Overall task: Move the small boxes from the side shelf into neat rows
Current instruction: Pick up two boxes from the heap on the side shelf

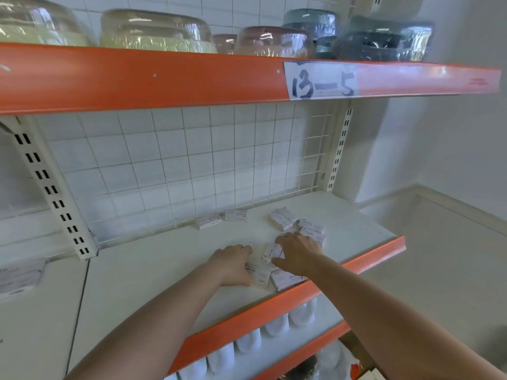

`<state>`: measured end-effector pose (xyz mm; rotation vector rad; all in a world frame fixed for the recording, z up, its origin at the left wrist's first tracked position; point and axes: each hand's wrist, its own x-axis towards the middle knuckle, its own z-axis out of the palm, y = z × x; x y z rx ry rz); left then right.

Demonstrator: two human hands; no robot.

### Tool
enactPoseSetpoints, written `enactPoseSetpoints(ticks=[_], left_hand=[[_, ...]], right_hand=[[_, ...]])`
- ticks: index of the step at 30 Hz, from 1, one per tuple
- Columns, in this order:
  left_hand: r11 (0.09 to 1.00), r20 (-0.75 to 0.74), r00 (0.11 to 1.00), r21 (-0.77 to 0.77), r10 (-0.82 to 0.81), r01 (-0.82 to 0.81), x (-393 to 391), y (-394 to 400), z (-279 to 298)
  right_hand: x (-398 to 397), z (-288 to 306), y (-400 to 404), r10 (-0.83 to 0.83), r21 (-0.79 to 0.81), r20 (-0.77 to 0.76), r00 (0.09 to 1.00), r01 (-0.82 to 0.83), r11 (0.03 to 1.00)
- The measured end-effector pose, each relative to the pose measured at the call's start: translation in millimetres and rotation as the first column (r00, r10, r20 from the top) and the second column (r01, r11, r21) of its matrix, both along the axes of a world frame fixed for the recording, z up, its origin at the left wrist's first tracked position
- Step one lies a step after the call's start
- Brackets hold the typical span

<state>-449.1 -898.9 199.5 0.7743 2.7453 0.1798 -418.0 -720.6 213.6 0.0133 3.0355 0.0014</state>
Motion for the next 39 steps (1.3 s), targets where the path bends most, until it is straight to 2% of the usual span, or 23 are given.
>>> enactPoseSetpoints(ticks=[5, 10, 13, 21, 30, 39], left_hand=[[0.996, 0.031, 0.996, 0.018, 0.081, -0.082, 3.9, 5.3, 3.1], [0.990, 0.065, 0.989, 0.020, 0.136, -0.137, 9.3, 10.4, 2.6], [0.985, 0.090, 0.982, 0.021, 0.167, -0.169, 11.2, 13.2, 2.2], [0.965, 0.141, 0.959, 0.048, 0.247, -0.256, 9.7, 17.0, 0.2], [0.957, 0.108, 0.957, 0.084, 0.270, -0.279, 9.2, 15.7, -7.2], [0.940, 0.043, 0.954, 0.162, 0.297, -0.300, 18.4, 11.4, -12.0]], right_hand=[[-11.1, 3.3, 10.8, 0.122, -0.036, 0.065, 0.990, -0.120, 0.992], [-20.3, 3.0, 17.1, 0.259, 0.047, 0.101, 0.961, -0.264, 0.963], [-25.8, -1.3, 22.4, 0.311, 0.004, 0.101, 0.945, -0.313, 0.950], [-33.2, -5.3, 27.9, 0.329, -0.135, 0.099, 0.939, -0.315, 0.939], [-30.0, 1.3, 21.9, 0.294, -0.078, 0.089, 0.952, -0.287, 0.955], [-32.3, -3.6, 17.4, 0.296, -0.135, 0.090, 0.951, -0.282, 0.950]])
